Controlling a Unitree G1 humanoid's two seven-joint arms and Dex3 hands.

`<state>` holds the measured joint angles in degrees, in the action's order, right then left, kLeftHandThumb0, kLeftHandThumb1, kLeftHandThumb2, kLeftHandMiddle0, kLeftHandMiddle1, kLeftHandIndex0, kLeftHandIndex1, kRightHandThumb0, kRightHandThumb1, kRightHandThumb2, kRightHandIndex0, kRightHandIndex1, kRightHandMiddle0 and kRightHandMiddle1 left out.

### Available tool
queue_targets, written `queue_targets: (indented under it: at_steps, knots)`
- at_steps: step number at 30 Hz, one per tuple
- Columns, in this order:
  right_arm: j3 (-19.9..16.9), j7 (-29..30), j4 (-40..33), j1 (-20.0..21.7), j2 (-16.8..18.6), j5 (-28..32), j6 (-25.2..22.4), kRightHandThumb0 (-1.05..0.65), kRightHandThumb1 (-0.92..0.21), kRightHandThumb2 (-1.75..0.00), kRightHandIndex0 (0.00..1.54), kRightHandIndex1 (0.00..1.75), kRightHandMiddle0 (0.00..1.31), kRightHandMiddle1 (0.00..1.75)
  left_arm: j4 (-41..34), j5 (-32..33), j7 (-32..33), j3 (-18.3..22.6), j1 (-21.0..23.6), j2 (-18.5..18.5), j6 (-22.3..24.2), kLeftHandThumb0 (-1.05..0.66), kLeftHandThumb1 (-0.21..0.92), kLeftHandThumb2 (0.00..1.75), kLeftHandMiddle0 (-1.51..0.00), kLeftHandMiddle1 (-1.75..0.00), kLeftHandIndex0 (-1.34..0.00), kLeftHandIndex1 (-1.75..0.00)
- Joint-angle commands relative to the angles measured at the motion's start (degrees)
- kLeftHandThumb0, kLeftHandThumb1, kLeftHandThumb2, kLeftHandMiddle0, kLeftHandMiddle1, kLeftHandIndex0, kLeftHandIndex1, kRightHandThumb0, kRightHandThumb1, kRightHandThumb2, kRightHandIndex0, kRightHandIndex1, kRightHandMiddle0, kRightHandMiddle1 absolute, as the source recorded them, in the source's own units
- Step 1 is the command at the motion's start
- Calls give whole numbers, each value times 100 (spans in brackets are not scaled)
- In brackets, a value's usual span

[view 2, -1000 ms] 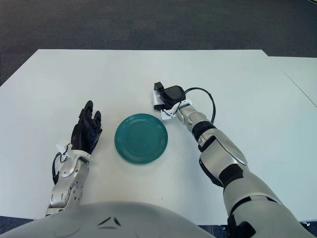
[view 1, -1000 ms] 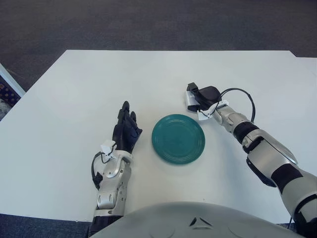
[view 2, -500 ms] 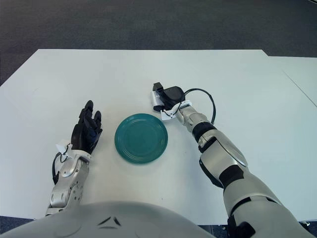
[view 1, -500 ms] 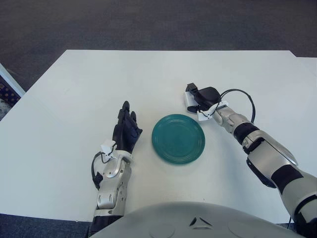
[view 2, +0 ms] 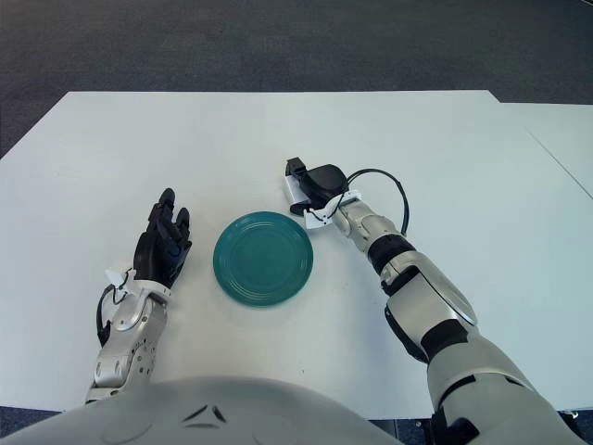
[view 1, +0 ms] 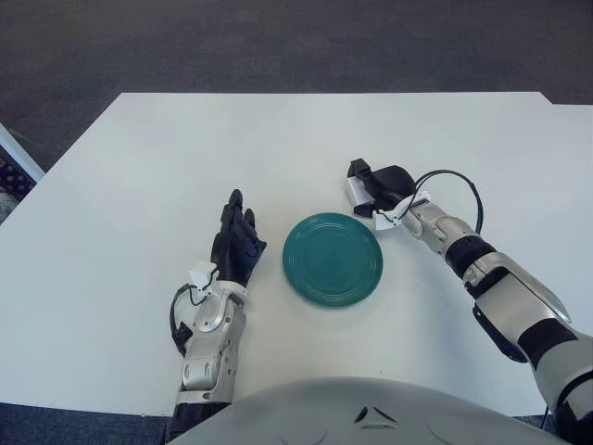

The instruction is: Put the charger into the plate.

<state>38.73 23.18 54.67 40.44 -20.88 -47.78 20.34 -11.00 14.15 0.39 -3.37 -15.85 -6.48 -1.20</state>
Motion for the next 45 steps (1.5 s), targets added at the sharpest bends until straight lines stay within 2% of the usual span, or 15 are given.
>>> queue_targets:
  at_steps: [1,9,18,27,45]
  knots:
    - [-92,-74,-188,-59,-172,-3,83,-44,-40,-120,97,175,54,175,39,-11,36,17,80,-157,-77,-105,92,106,0,0,0,0]
    - [-283,-189,-695,-132,-276,46,163,-46,-35,-127,102,175,58,175,-10,-108,73,-5,80,-84,49,-105,92,105,0,0,0,0]
    - [-543,-457,-1370,-358,-338,136,211,-46,-33,-130,107,175,60,175,25,-127,104,-10,56,-171,-64,-105,92,105,0,0,0,0]
    - [-706,-629,-1737,-455,-395,105,249,-47,-32,-131,109,175,60,175,19,-178,119,-25,30,-150,-67,-105,92,105,0,0,0,0]
    - [-1108,-1231,-2850,-792,-471,121,22,-47,-31,-131,115,175,61,175,-8,-331,139,-47,61,-30,115,-105,92,108,0,0,0,0]
